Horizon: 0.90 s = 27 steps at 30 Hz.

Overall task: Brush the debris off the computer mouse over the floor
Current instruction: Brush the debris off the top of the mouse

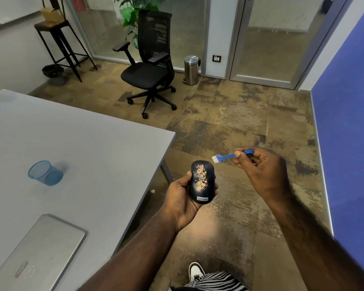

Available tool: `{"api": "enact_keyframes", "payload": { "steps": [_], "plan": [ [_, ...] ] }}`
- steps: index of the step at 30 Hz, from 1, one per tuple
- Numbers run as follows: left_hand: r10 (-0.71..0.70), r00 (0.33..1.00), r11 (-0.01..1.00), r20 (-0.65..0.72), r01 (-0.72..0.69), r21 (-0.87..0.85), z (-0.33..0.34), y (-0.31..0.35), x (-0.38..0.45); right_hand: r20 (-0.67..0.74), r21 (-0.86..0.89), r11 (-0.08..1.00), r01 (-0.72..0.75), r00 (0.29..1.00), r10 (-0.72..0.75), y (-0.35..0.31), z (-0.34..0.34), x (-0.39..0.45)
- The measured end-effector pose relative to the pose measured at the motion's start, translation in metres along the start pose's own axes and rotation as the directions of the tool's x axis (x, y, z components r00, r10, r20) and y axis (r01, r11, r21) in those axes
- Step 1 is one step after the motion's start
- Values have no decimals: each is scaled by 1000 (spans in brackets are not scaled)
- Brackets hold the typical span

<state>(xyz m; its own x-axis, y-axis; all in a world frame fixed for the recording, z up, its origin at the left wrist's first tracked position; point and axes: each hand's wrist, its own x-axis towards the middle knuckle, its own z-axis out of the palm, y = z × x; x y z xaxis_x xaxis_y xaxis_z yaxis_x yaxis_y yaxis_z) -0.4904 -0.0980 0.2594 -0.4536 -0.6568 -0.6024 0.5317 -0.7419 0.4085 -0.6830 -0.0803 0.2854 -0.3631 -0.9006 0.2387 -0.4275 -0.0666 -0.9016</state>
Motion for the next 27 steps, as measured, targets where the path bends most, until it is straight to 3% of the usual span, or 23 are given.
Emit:
{"api": "enact_keyframes", "payload": {
  "steps": [3, 8, 11, 16, 23, 27],
  "plan": [
    [6, 1000, 1000, -2, -6, 8, 0, 1, 1, 38, 31, 1000, 3, 999, -5, -4, 0, -3],
    [0, 1000, 1000, 3, 0, 6, -3, 1, 2, 18, -58, 998, 31, 999, -30, -1, 3, -1],
    [2, 1000, 1000, 14, -2, 2, -2, 0, 3, 47, 56, 998, 6, 999, -8, -3, 3, -1],
    [-1, 1000, 1000, 20, 1, -5, -2, 0, 4, 145, 28, 999, 15, 989, -19, -2, 1, -1],
    [-1, 1000, 1000, 21, 1, -15, -1, 0, 4, 89, 112, 994, -13, 996, 3, -1, -1, 2],
    [-6, 1000, 1000, 12, 6, -25, 1, 1, 4, 132, 125, 992, 3, 991, -19, 1, 1, -5]
  ]
}}
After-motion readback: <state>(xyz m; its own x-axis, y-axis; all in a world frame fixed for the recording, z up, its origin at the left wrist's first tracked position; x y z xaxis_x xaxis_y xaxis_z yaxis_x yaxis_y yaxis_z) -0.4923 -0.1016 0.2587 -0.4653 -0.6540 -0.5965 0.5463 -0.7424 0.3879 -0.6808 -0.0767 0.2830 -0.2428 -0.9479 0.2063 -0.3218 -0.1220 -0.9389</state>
